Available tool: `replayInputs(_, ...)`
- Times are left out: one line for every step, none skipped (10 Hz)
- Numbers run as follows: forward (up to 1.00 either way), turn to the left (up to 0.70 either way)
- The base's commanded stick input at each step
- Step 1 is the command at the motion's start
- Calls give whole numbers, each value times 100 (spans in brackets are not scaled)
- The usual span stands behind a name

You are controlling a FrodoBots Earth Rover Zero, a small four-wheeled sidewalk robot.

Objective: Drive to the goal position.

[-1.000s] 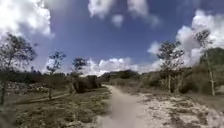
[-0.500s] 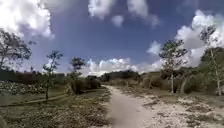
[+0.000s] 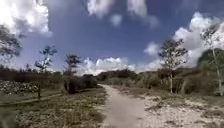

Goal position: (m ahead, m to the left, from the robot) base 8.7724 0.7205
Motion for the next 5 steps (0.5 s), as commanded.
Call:
replayInputs(70, 0)
replayInputs(70, 0)
replayInputs(70, 0)
replayInputs(70, 0)
replayInputs(70, 0)
